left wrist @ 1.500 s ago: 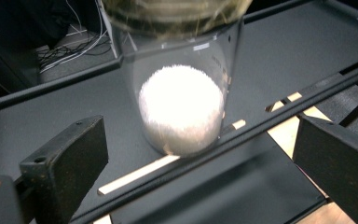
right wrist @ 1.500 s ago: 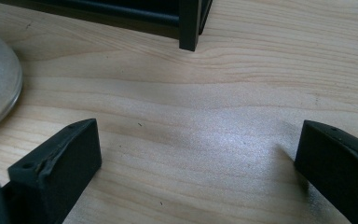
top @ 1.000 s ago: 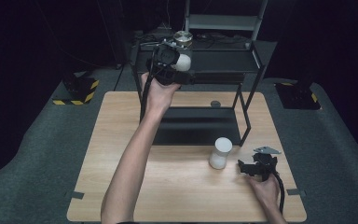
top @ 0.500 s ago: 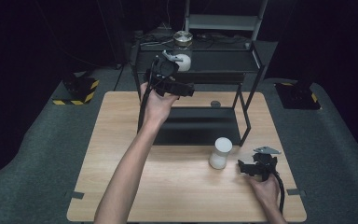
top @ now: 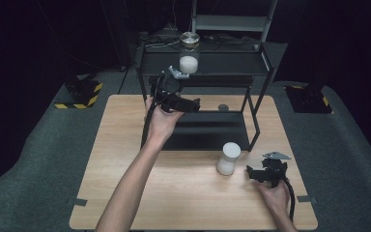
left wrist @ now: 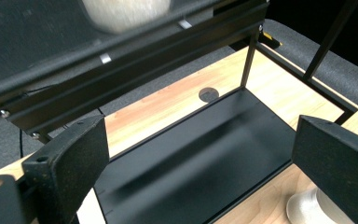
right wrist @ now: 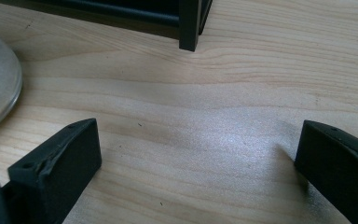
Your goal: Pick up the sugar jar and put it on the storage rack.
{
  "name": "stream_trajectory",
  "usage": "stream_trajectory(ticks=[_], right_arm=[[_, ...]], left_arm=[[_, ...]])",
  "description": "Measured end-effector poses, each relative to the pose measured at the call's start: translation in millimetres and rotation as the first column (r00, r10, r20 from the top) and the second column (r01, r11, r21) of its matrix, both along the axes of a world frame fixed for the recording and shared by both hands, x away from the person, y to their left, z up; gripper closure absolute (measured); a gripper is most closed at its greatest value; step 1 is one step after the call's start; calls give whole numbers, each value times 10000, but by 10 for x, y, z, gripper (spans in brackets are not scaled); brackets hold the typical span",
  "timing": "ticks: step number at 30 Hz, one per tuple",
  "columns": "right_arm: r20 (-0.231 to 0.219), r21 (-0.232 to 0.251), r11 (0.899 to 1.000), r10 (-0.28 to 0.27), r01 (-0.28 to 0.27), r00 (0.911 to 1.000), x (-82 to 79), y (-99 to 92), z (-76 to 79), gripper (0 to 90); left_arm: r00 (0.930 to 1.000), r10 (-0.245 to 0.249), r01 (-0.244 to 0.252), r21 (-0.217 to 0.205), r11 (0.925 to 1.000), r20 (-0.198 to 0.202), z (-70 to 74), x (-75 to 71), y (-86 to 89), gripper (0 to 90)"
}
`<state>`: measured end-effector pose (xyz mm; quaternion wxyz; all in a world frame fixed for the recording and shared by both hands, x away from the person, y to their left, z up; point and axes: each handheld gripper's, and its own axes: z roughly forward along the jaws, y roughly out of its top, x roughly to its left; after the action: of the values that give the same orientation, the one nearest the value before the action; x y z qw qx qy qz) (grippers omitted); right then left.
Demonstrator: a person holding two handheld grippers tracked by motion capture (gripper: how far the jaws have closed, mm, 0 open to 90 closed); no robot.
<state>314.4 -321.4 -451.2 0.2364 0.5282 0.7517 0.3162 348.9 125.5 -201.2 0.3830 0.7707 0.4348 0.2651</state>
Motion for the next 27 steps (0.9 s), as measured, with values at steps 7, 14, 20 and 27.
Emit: stream_trajectory(ticks=[7, 14, 20, 27], right_arm=[[-4, -7, 10000, 10, -10, 10000, 0, -1, 1, 0], [-4, -11, 10000, 11, -11, 10000, 1, -1, 1, 0], [-4, -13, 10000, 10, -10, 10000, 1, -1, 1, 0], [-4, -13, 10000, 11, -11, 10000, 1, -1, 1, 0]], left_arm=[[9998, -5, 9, 237, 9997, -178, -170, -20, -18, 42], [9989, 1, 16, 344, 9994, -470, -360, -26, -5, 42], [9979, 59, -47, 182, 9998, -641, -545, -38, 55, 43], [9962, 185, -179, 82, 9998, -849, -781, -60, 72, 43]])
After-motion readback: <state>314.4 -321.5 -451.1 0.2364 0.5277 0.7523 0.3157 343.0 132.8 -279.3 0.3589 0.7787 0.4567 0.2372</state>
